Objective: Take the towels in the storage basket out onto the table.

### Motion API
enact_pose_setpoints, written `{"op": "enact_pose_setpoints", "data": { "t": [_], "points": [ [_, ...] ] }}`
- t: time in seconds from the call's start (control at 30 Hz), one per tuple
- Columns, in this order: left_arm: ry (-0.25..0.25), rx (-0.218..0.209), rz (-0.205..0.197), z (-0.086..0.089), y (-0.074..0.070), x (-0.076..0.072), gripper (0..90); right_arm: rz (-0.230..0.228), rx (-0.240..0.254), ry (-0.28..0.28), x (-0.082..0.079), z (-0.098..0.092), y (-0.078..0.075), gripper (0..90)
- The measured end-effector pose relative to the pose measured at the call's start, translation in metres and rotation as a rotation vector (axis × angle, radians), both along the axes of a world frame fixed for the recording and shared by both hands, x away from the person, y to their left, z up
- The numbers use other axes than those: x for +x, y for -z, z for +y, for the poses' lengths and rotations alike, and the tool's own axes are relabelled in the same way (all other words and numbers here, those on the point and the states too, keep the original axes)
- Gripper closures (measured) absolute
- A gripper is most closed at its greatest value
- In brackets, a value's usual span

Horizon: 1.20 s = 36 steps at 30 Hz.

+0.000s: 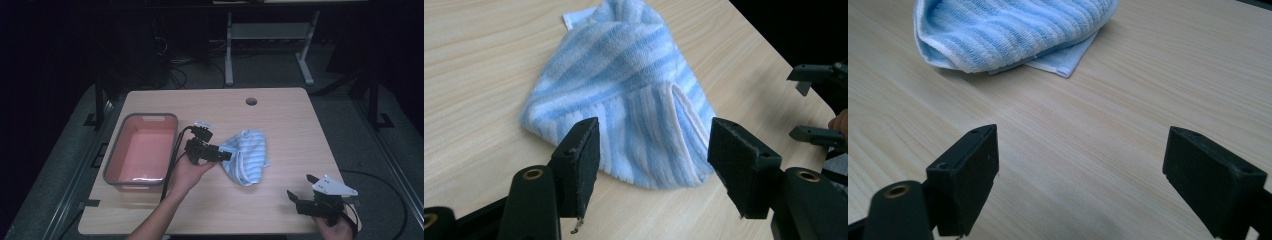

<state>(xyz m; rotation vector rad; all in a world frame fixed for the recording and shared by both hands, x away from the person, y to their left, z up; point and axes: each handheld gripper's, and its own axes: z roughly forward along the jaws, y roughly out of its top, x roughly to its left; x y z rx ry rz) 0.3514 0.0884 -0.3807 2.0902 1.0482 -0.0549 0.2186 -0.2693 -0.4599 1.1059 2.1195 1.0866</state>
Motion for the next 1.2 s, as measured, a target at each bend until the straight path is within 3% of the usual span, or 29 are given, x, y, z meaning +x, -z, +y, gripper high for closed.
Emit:
{"op": "enact_pose_setpoints", "data": {
  "t": [0.27, 0.63, 1.2],
  "points": [
    [0.016, 0.015, -0.013, 0.006, 0.004, -0.012, 36.0, 0.006, -0.005, -0.001, 0.000, 0.000, 0.001, 14.3],
    [0.011, -0.002, -0.001, 0.012, 0.017, -0.023, 34.0, 0.007, -0.008, -0.001, 0.001, 0.001, 0.002, 14.3],
    [0.043, -0.009, -0.010, 0.010, 0.030, -0.041, 30.4, 0.010, -0.009, 0.000, 0.001, 0.001, 0.003, 14.3]
  ]
}}
